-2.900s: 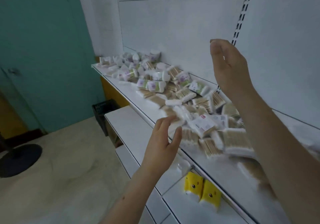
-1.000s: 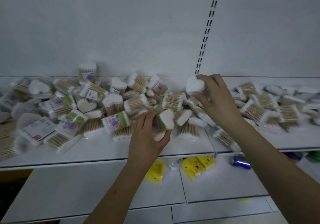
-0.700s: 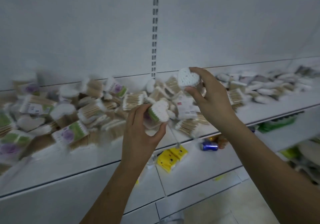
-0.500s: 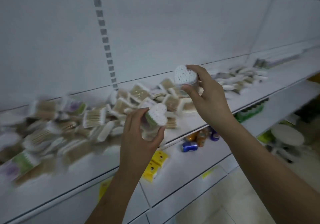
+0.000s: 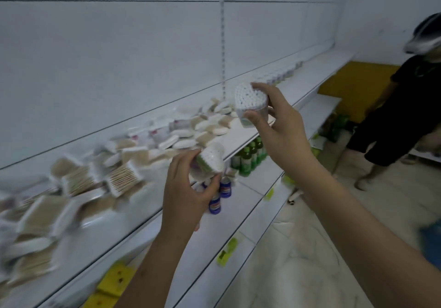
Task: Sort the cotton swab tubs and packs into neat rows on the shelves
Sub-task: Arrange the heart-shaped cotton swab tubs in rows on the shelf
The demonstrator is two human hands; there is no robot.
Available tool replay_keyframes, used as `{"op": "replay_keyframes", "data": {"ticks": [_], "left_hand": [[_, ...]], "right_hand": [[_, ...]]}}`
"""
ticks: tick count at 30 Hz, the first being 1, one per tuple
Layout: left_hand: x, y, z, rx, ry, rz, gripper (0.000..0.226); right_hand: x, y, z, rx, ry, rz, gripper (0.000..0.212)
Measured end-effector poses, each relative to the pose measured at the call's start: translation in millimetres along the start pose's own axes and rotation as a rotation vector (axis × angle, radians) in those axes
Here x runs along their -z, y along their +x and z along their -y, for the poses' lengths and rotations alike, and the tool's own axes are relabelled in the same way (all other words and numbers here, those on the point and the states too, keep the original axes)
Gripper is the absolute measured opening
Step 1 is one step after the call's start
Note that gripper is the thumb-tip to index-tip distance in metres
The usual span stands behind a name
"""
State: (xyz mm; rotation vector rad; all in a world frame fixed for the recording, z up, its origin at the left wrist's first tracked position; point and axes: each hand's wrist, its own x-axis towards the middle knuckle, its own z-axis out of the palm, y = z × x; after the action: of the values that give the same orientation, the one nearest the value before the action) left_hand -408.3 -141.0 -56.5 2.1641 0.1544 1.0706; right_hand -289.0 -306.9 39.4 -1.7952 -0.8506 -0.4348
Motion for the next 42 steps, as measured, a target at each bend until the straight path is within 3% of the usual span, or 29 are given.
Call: {"op": "replay_keyframes", "data": {"ticks": [10,20,28,34,42], "left_hand": [[-160.1,100.5,4.7,-0.055,-0.059,0.147,0.053],[-318.5,239.1,26.8,-0.045,-0.203,0.183,0.062],[-438.0,317.1,35.4,-0.131,-0.143,0.268,0.056],[-536.7,361.0,35.7,-0.024,-0.107,0.298,0.06],[-659.8,429.4,26.4,-0.017,-0.028,0.283,0.058]], "right_hand": [[56.0,72.7,-149.9,-0.111,-0.017,-0.083,0.041],[95.2,191.1,-279.9,-0.212,-0.109,-0.099,0.041],[136.7,255.8,-387.4,-0.308,-0.14,-0.11,0.041],[180.6,310.9,-486.9,-0.31,-0.127,-0.097,0.041],[242.1,395.3,-608.6,-0.299,-0.049,-0.063,0.039]]}}
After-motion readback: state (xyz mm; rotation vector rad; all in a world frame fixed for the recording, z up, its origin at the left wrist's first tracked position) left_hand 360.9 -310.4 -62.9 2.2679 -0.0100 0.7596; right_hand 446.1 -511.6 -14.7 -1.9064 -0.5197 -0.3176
